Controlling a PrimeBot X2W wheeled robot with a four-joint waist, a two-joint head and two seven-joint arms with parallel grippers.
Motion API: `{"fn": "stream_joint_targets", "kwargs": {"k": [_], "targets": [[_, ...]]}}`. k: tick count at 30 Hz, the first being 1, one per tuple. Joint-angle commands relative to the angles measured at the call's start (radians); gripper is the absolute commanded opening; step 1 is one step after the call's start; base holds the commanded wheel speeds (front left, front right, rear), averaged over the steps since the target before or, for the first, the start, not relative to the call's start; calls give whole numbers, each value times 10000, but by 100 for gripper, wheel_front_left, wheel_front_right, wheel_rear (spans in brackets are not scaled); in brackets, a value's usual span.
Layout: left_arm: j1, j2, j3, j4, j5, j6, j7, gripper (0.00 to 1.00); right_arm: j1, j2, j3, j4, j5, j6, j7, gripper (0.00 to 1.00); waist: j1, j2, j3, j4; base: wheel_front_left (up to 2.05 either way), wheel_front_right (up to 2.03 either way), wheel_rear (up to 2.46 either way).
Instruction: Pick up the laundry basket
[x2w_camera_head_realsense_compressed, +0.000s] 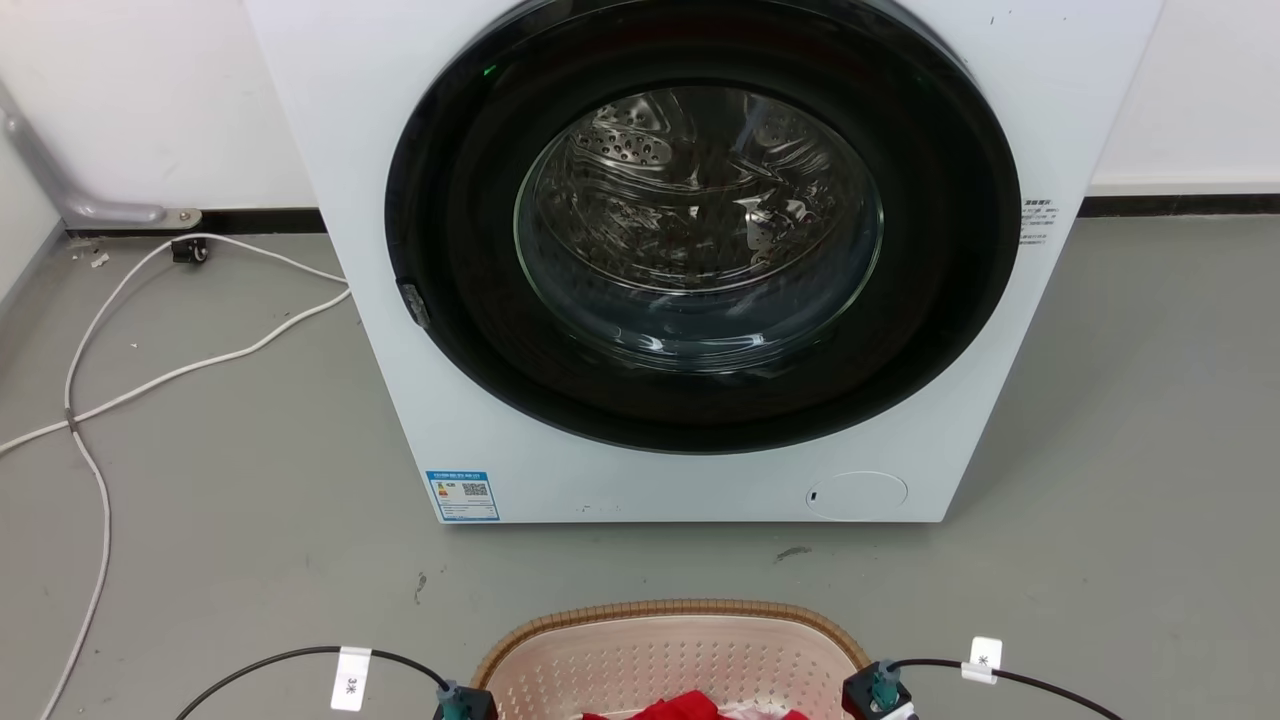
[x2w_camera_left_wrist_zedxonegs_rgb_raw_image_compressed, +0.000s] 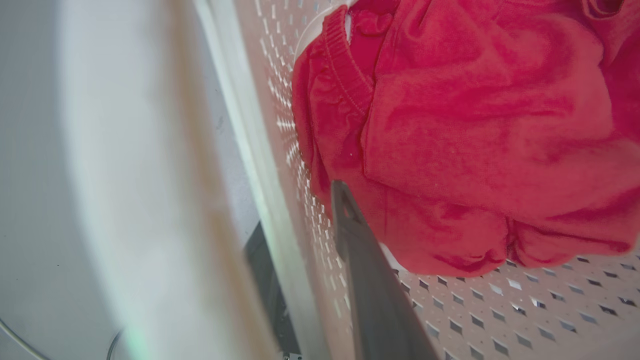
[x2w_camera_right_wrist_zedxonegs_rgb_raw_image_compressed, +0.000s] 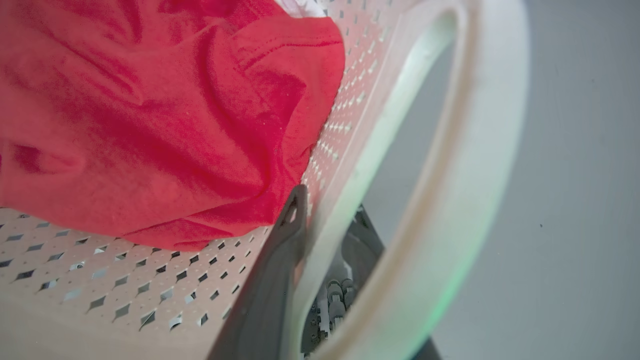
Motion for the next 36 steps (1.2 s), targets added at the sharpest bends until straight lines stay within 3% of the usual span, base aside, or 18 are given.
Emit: {"fn": "stream_joint_targets", "kwargs": {"k": [1,36], "targets": [[114,-33,-86,-82,5,-28,-15,0,-54,151,104,-62,38,39,8,0,0,-1,-5,5,0,0,0],[-113,134,-1429,107,-1393,-28,-294,0,-277,132,1400,268,1292,37,-232,0,0,-1,-38,-14,0,0,0]]}}
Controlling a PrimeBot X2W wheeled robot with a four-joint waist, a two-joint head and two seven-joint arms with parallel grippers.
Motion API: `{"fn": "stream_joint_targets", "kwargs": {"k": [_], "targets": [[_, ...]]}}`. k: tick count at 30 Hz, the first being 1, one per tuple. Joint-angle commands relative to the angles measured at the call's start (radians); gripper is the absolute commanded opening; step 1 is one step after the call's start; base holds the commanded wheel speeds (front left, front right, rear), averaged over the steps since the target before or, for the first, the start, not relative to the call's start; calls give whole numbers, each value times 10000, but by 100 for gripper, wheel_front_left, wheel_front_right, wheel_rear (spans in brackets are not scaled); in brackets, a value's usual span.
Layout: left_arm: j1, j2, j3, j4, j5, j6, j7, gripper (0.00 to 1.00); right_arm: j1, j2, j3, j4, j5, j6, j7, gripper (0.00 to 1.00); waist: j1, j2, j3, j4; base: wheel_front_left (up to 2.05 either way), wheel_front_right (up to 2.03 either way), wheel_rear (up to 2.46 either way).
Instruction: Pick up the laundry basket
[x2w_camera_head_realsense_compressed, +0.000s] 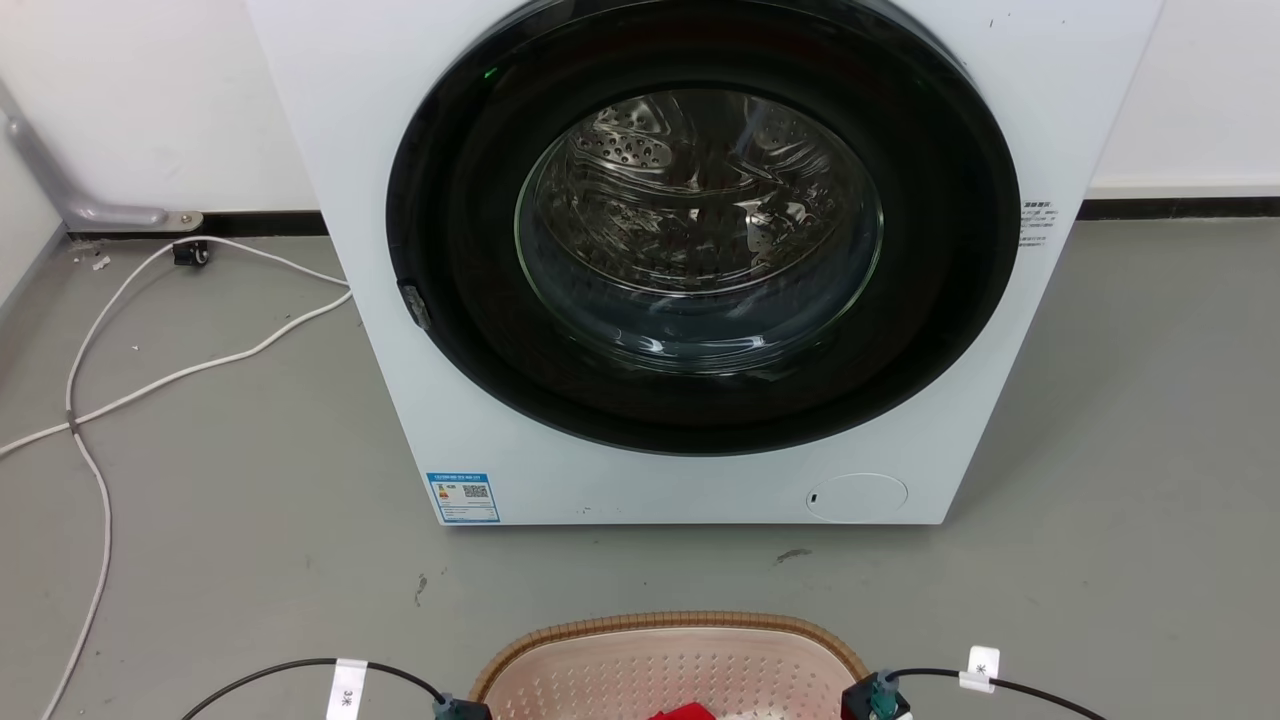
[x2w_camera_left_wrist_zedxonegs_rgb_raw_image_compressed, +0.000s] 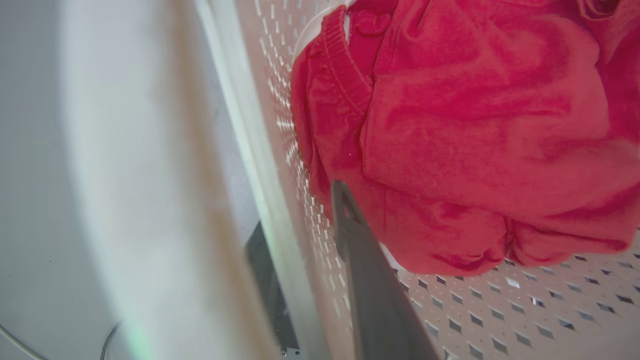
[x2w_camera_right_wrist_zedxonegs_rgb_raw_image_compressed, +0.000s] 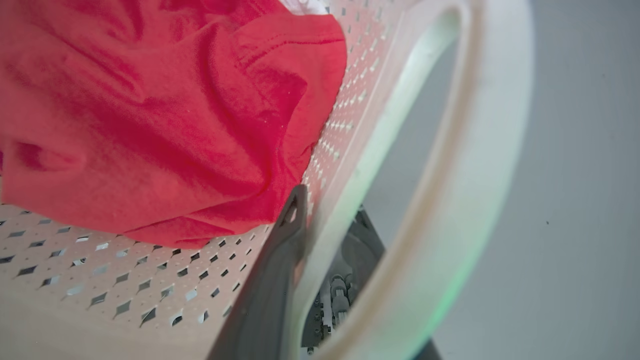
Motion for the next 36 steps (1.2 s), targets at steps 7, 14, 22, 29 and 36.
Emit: {"fn": "stream_joint_targets", "kwargs": {"k": [7,14,22,29,36], "targets": [[-132,-33,-288,6,-201,-28,-109,0,-193,99,269,17,172,35,-125,0,0,-1,18,16,0,0,0],[-154,-11,-465,28,-389,-28,-151,0,-217,93,418,45,304,35,-141,0,0,-1,34,26,0,0,0],[-145,28,-658,52,-586,-28,-184,0,-210,94,578,67,463,35,-190,0,0,-1,43,11,0,0,0],[-133,35,-819,77,-759,-28,-199,0,-194,95,695,85,590,35,-217,0,0,-1,15,21,0,0,0],[-138,29,-957,103,-917,-28,-237,0,-234,92,810,95,689,35,-228,0,0,-1,25,25,0,0,0]]}}
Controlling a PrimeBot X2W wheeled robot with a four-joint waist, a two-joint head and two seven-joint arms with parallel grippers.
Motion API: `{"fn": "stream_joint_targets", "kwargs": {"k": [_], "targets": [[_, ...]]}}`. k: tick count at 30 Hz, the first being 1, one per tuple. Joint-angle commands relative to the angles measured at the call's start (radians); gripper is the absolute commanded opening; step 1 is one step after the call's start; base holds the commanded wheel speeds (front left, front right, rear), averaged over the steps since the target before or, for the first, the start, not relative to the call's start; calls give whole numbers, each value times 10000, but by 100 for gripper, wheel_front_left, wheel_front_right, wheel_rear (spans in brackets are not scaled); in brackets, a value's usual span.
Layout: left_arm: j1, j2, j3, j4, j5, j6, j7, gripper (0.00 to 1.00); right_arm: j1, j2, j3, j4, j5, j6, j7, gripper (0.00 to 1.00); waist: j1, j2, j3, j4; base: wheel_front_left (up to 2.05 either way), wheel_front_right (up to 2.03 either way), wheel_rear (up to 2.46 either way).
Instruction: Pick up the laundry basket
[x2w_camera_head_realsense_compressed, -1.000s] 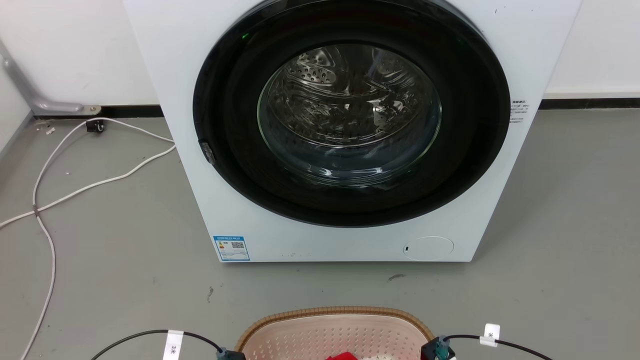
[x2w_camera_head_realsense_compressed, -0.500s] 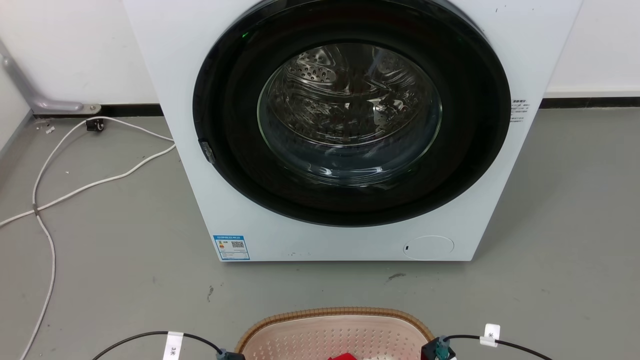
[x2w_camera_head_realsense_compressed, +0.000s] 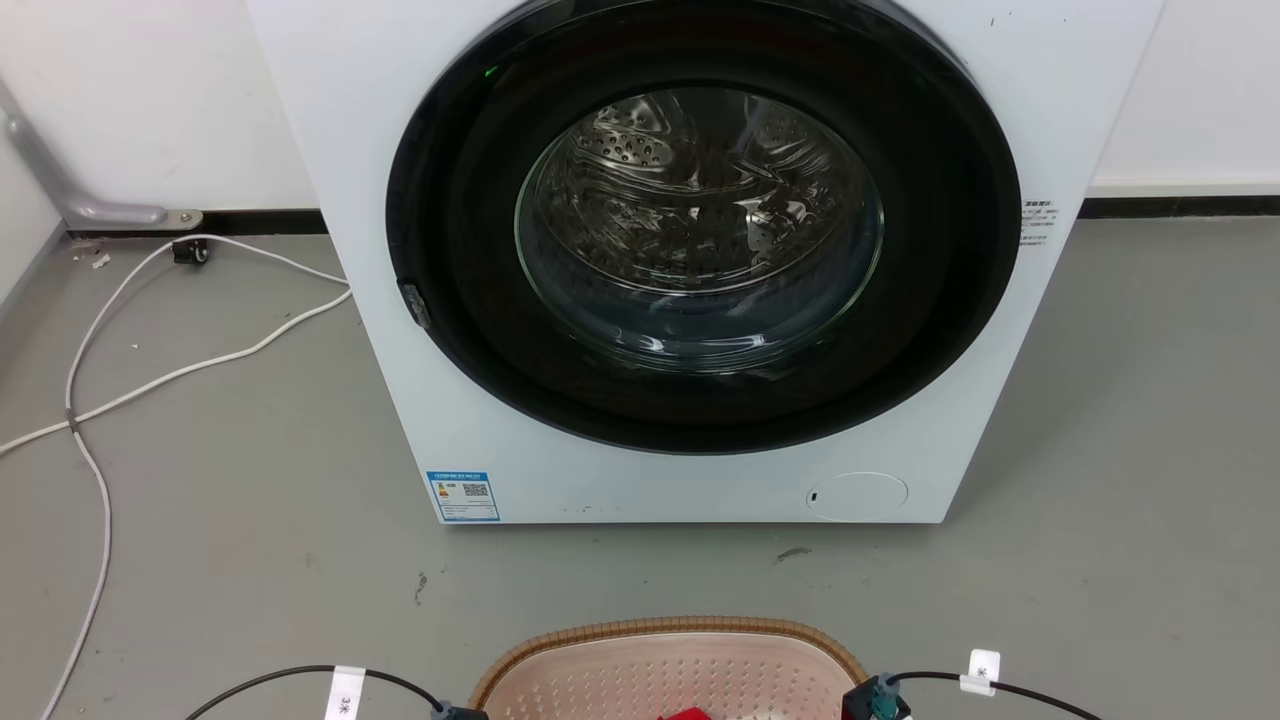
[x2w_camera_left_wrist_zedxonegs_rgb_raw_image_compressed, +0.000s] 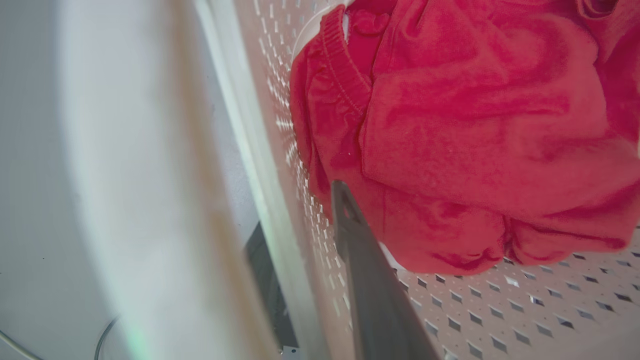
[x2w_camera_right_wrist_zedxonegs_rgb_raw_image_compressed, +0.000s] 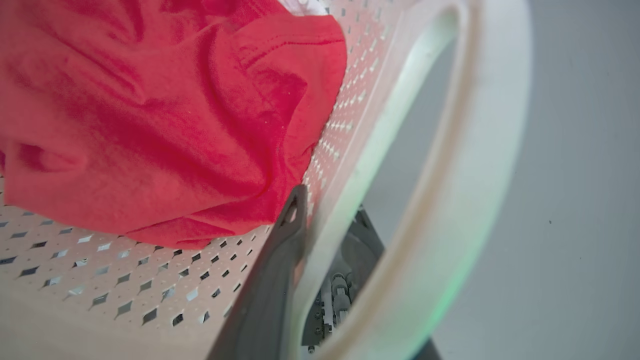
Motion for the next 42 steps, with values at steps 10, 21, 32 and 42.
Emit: {"fn": "stream_joint_targets", "kwargs": {"k": [10,21,32,42], "targets": [[-166,-31,-269,15,-189,-32,-100,0,-205,66,217,-35,142,35,-24,0,0,-1,29,25,0,0,0],[-179,-41,-460,45,-409,-32,-153,0,-217,47,340,-31,225,36,-71,0,0,-1,11,29,0,0,0],[-192,-25,-652,64,-603,-32,-204,0,-211,15,442,-28,282,36,-58,0,0,-1,-13,0,0,0,0],[-222,-27,-808,72,-776,-32,-231,0,-219,-29,500,-26,355,36,-72,0,0,-1,-23,-2,0,0,0]]}}
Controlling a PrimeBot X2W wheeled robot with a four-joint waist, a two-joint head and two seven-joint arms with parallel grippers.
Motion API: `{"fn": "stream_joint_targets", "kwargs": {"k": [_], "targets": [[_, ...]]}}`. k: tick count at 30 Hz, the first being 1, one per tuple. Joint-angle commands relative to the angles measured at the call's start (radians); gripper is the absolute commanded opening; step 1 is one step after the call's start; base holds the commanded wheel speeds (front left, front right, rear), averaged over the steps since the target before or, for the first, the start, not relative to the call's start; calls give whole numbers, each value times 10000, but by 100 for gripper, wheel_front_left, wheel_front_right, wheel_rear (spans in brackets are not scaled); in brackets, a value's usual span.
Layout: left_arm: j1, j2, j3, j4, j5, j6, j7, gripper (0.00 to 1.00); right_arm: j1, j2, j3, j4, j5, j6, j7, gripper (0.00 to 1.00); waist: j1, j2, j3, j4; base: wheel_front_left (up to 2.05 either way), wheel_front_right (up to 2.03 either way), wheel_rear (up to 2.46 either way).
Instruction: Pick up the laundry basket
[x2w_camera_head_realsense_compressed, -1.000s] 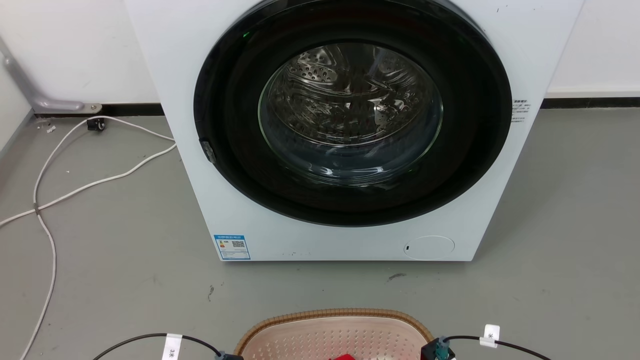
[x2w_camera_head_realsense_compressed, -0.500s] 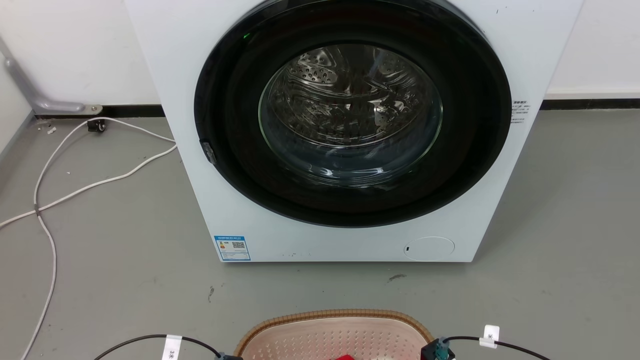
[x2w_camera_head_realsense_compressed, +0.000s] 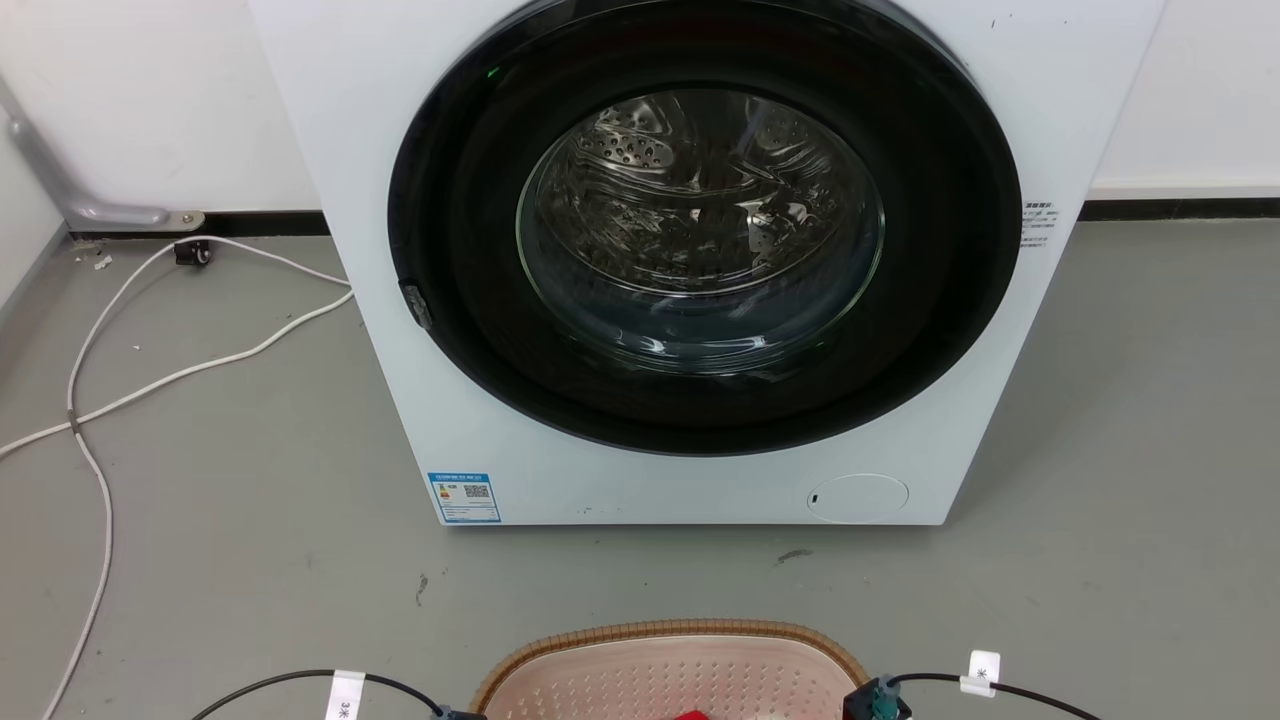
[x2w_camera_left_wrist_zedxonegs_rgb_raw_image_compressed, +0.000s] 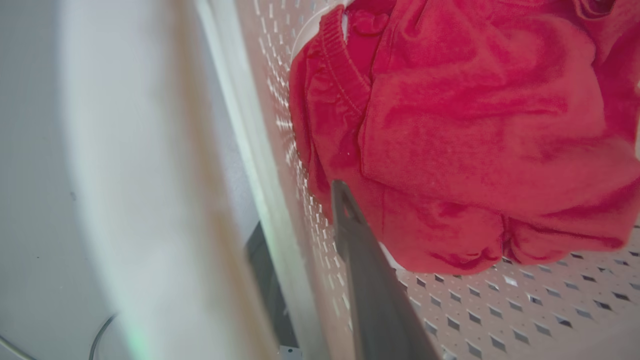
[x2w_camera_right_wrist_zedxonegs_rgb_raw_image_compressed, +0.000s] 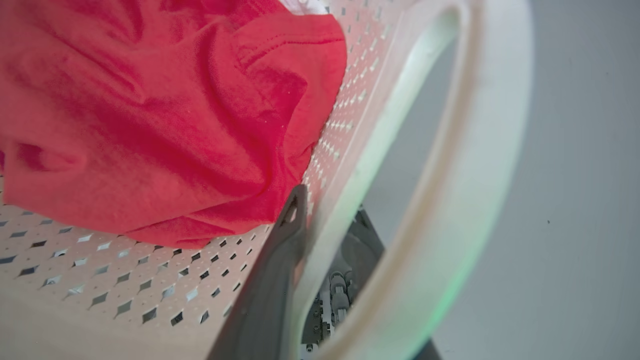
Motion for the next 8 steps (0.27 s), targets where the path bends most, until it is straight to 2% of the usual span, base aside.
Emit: {"fn": "stream_joint_targets", "kwargs": {"k": [1,8], "targets": [[-176,-25,-69,-29,26,-32,-57,0,-174,5,82,-45,-24,36,-52,0,0,-1,-7,3,0,0,0],[-171,-20,-180,-12,-91,-32,-83,0,-174,-38,118,-45,-17,36,-55,0,0,-1,-31,21,0,0,0]]}}
